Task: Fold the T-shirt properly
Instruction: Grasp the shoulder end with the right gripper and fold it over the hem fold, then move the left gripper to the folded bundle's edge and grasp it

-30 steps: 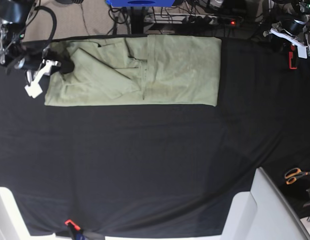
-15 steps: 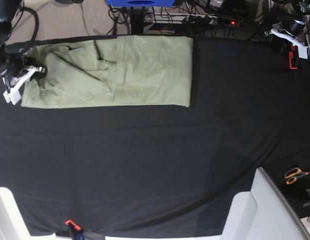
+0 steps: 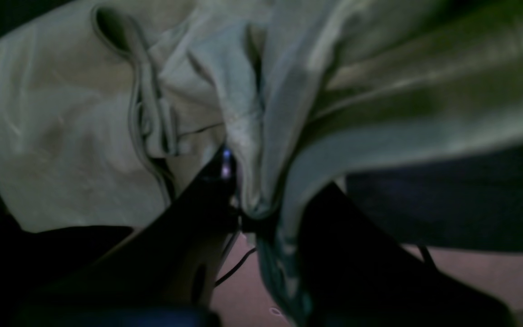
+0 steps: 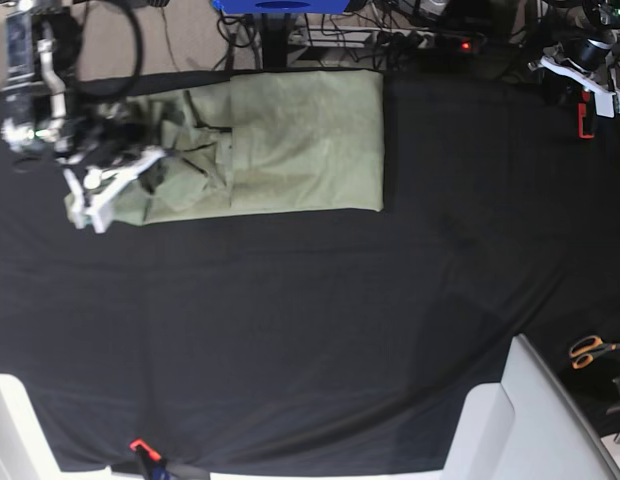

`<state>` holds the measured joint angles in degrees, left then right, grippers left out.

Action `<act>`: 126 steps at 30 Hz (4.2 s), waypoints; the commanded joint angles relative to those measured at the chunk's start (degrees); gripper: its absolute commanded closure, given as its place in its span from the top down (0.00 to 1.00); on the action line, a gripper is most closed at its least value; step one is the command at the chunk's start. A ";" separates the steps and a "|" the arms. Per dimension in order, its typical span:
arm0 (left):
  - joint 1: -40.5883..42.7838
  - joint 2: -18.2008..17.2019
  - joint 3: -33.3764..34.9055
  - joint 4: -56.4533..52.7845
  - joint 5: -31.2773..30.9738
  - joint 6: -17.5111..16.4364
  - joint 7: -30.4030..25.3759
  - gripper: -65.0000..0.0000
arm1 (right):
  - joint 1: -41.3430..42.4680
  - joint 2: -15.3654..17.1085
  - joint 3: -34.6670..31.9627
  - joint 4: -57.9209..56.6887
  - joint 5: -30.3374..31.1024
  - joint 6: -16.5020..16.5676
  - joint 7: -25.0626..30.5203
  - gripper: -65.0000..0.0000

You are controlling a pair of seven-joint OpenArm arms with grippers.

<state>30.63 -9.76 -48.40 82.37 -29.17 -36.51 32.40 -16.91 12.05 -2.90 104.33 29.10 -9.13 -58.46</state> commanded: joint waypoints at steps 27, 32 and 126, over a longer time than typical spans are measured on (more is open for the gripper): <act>0.44 -0.92 -0.43 0.67 -0.85 -0.46 -1.24 0.00 | 4.03 -5.68 -26.33 3.05 -0.14 -16.94 2.24 0.00; 0.44 -0.92 -0.43 0.67 -0.85 -0.46 -1.24 0.00 | 4.03 -6.30 -26.42 2.96 -0.14 -16.94 2.68 0.00; -5.71 1.54 25.33 1.19 -22.13 -3.49 9.05 1.00 | 3.24 4.87 -21.85 5.86 0.04 -9.03 5.58 0.00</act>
<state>24.99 -7.49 -22.70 82.78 -49.71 -39.46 42.70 -13.96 16.71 -24.86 109.38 28.67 -18.41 -53.49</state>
